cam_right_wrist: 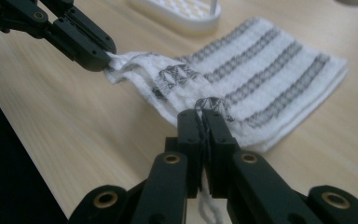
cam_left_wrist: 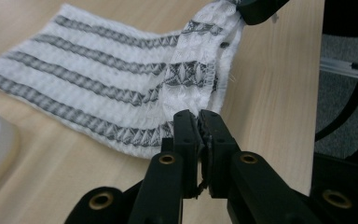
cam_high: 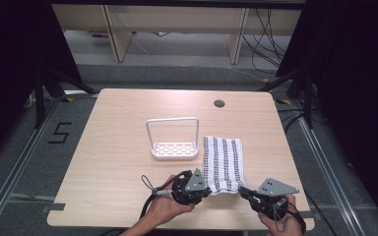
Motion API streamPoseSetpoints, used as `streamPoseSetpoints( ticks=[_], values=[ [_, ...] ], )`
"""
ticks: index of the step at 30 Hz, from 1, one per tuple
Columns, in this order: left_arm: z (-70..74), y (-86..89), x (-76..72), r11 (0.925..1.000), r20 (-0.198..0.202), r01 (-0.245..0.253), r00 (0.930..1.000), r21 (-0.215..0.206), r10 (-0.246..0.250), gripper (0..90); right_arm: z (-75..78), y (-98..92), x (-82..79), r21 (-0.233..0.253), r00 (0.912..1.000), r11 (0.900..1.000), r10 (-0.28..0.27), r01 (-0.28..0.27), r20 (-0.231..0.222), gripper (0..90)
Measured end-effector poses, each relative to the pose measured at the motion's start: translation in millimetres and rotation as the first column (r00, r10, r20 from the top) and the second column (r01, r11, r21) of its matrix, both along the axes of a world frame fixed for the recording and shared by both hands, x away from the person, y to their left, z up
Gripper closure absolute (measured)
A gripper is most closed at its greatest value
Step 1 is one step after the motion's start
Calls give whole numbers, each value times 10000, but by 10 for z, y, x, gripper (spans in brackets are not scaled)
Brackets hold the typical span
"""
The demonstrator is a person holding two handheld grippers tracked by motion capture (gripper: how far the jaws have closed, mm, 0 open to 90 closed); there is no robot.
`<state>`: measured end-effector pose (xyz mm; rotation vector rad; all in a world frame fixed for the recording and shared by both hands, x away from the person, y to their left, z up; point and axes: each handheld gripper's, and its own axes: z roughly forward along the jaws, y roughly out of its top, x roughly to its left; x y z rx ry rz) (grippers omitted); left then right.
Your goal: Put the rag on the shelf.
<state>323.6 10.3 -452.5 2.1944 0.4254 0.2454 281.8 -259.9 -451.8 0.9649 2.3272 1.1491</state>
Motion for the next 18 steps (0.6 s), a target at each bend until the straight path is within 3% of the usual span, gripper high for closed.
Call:
streamPoseSetpoints(
  ticks=[2, 3, 5, 7, 11, 18],
  values=[
    [121, 53, 17, 9997, -25, -102, 9999, -214, 101, 854, 118, 51, 19, 142, 9999, 9999, 31, -32, 103, 875],
    [184, 86, 28, 9996, 10, -140, 9999, -235, 141, 854, 174, 67, 49, 93, 9991, 9998, 157, -161, 383, 875],
    [293, 134, 45, 9987, -105, -196, 9998, -479, 191, 854, 287, 106, 73, 236, 9994, 9996, 153, -161, 318, 875],
    [386, 183, 76, 9976, -283, -225, 9994, -659, 206, 853, 387, 125, 110, 344, 9977, 9990, 253, -275, 623, 875],
    [553, 268, 145, 9942, -568, -339, 9980, -1024, 282, 854, 580, 134, 136, 654, 9976, 9976, 164, -208, 677, 876],
    [990, 373, 197, 9884, -402, -303, 9989, -1486, 245, 856, 952, 134, 219, 901, 9891, 9951, 281, -414, 1444, 876]
  ],
)
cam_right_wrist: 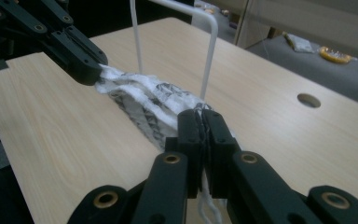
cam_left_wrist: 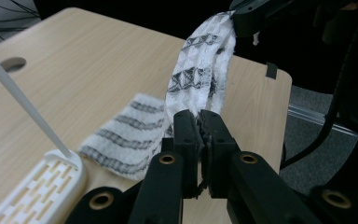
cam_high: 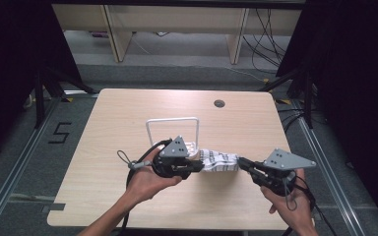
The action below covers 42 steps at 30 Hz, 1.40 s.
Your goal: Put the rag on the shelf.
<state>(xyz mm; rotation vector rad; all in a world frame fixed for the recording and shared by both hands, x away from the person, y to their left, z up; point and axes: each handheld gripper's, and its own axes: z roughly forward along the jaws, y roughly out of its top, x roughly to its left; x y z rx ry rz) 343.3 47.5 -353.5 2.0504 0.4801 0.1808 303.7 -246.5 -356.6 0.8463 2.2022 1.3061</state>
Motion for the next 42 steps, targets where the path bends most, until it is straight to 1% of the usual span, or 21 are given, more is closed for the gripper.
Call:
streamPoseSetpoints(
  ticks=[3, 5, 6, 7, 9, 10, 13, 18, 19, 21, 22, 25, 26, 30, 32, 33, 37, 38, 40, 41, 42],
  values=[
    [185, 43, 11, 10000, 270, -17, 9996, -56, 19, 859, 171, 4, 41, -65, 9987, 9997, 220, -217, 470, 876],
    [299, 70, 1, 9999, 322, 53, 9995, -152, -48, 860, 277, 21, 29, 180, 9987, 9996, 229, -238, 450, 877],
    [348, 80, -8, 9997, 311, 58, 9995, -222, -51, 861, 330, 24, 27, 182, 9975, 9996, 183, -196, 680, 877],
    [396, 90, -19, 9995, 314, 89, 9995, -309, -79, 861, 383, 33, 12, 220, 9981, 9994, 246, -259, 567, 877],
    [487, 120, -41, 9989, 412, 126, 9991, -445, -108, 862, 469, 44, 2, 288, 9952, 9992, 236, -264, 951, 877],
    [539, 143, -51, 9991, 417, 153, 9990, -397, -137, 862, 512, 47, -6, 301, 9949, 9990, 306, -336, 966, 877],
    [661, 212, -77, 9984, 405, 109, 9991, -558, -86, 861, 606, 69, -32, 463, 9932, 9980, 386, -439, 1100, 877],
    [819, 329, -91, 9985, 431, -53, 9990, -540, 76, 861, 684, 139, -41, 572, 9895, 9963, 555, -636, 1333, 877],
    [845, 353, -87, 9987, 420, -111, 9990, -488, 131, 861, 691, 159, -42, 646, 9901, 9948, 705, -787, 1211, 877],
    [878, 400, -71, 9987, 368, -231, 9990, -459, 248, 861, 704, 197, -21, 549, 9880, 9947, 791, -870, 1325, 877],
    [885, 421, -60, 9985, 353, -309, 9988, -445, 325, 861, 703, 232, -19, 724, 9905, 9936, 786, -871, 1125, 877],
    [905, 494, -14, 9984, 303, -507, 9982, -267, 516, 861, 717, 306, 46, 769, 9888, 9926, 845, -944, 1229, 877],
    [903, 512, 1, 9974, 301, -628, 9975, -354, 639, 861, 723, 327, 83, 703, 9872, 9924, 916, -1014, 1309, 877],
    [930, 590, 66, 9944, 260, -979, 9948, -387, 989, 861, 737, 430, 217, 825, 9890, 9905, 1009, -1101, 1085, 877],
    [945, 630, 87, 9934, 251, -1074, 9938, -409, 1085, 861, 753, 469, 272, 776, 9874, 9905, 1037, -1134, 1193, 877],
    [956, 652, 98, 9932, 274, -1122, 9932, -321, 1131, 861, 764, 490, 289, 788, 9880, 9891, 1161, -1244, 1020, 877],
    [994, 752, 138, 9885, 259, -1479, 9885, -321, 1487, 860, 803, 570, 382, 828, 9859, 9861, 1359, -1441, 972, 876],
    [997, 770, 150, 9871, 288, -1567, 9871, -341, 1577, 860, 812, 588, 418, 821, 9842, 9857, 1375, -1471, 1116, 877],
    [1000, 804, 172, 9846, 330, -1718, 9844, -329, 1728, 860, 822, 645, 467, 892, 9854, 9844, 1438, -1518, 907, 876],
    [1007, 827, 190, 9836, 346, -1788, 9831, -254, 1796, 860, 824, 678, 498, 814, 9845, 9858, 1377, -1468, 1084, 876],
    [1012, 852, 213, 9824, 268, -1851, 9822, -236, 1857, 860, 830, 709, 513, 868, 9875, 9860, 1353, -1422, 808, 876]
  ],
)
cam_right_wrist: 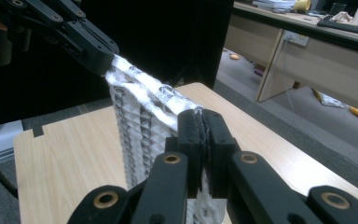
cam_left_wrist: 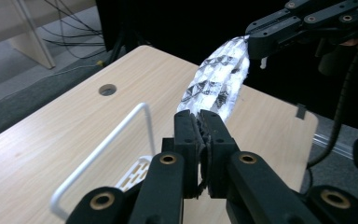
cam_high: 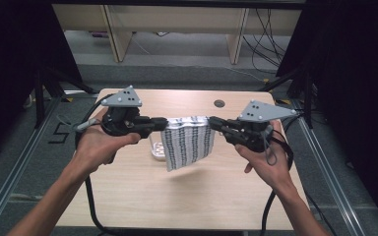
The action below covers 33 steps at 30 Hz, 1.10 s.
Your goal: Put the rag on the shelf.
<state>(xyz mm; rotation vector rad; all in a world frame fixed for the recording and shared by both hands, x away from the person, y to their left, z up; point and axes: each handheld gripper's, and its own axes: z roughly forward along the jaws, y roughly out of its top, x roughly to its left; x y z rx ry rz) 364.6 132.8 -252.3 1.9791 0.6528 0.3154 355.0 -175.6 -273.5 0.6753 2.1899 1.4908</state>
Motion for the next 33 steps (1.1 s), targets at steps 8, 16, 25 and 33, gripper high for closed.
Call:
streamPoseSetpoints(
  ticks=[8, 16, 25, 33],
  values=[
    [-3, 167, 175, 9977, -70, -652, 9979, -157, 651, 860, -2, 210, 245, 132, 10000, 9999, 33, -32, -67, 876],
    [35, 282, 324, 9941, -208, -1064, 9942, -221, 1059, 860, 5, 340, 418, 65, 9996, 9999, 144, -142, -257, 876],
    [13, 296, 554, 9876, -449, -1505, 9879, -448, 1485, 860, 9, 437, 591, 84, 9988, 9999, -89, 93, -488, 876],
    [15, 248, 803, 9801, -616, -1879, 9810, -638, 1841, 860, 52, 448, 834, 174, 9960, 9985, -495, 510, -749, 875]
  ],
)
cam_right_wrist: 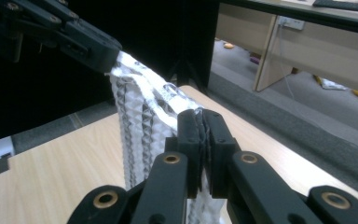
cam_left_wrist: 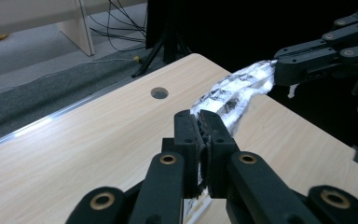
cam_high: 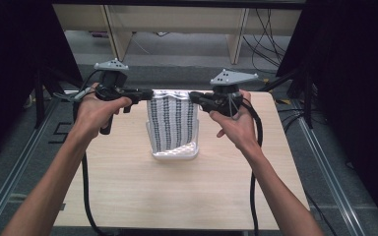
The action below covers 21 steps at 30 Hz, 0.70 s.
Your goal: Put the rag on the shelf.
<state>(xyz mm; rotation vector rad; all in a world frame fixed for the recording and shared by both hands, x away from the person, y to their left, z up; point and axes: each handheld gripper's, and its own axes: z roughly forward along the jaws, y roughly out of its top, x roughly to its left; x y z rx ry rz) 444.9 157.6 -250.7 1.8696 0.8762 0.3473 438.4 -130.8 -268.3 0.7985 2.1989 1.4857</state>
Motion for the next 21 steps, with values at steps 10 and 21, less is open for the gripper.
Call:
streamPoseSetpoints(
  ticks=[10, 21],
  values=[
    [-24, -21, 345, 9952, -178, -942, 9954, -276, 937, 859, -40, 71, 381, -136, 9972, 9992, -375, 367, -645, 871],
    [-251, -75, 693, 9878, -966, -1437, 9858, -599, 1375, 857, -310, 78, 821, -219, 9870, 9949, -1002, 983, -1258, 867]
  ],
)
